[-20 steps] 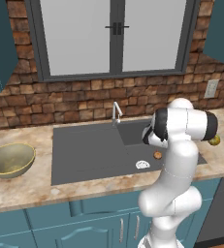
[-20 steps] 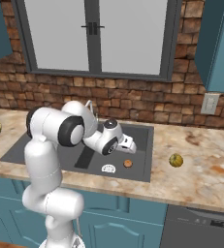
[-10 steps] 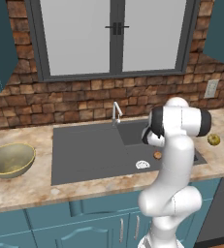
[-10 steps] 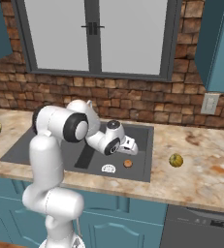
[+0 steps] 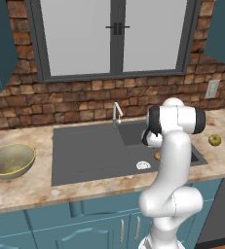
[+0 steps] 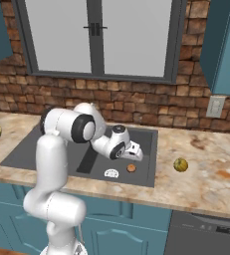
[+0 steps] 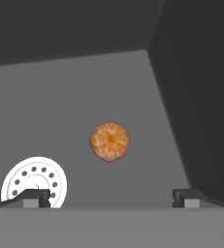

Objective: Remove the tangerine and squash from the sink. Then move the bowl and cup from the counter to the sink for washing.

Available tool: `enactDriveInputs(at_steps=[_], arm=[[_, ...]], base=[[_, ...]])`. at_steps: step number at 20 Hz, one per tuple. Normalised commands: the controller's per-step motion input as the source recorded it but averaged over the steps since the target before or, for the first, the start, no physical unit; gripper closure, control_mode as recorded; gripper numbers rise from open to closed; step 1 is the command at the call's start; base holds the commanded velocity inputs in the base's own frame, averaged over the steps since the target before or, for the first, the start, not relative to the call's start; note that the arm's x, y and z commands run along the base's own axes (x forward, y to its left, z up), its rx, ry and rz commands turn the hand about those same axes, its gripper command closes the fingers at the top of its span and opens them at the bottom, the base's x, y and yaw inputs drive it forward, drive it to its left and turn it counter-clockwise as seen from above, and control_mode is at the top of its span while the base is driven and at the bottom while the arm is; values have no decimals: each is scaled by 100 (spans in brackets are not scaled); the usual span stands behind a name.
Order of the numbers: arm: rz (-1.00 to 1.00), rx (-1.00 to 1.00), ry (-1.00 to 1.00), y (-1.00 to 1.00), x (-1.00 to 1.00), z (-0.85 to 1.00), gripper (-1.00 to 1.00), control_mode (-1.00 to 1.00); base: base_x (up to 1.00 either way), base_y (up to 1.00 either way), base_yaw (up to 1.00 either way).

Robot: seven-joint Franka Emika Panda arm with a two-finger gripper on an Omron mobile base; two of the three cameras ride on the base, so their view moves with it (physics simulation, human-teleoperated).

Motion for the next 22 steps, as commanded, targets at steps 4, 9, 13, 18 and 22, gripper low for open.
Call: enactDriveInputs(at_steps=[4,9,13,18,22], arm=[[-1,0,8,-5,20,-23,-100,-100],[0,2,8,-3,14,-20,-100,-100],[0,3,7,0,19,-20,-100,-100],[-1,2,8,-2,22,-21,-100,-100],[0,0,7,-8,22,-20,-100,-100]], base=[[0,0,0],[0,0,0],[0,0,0],[0,0,0],[0,0,0]])
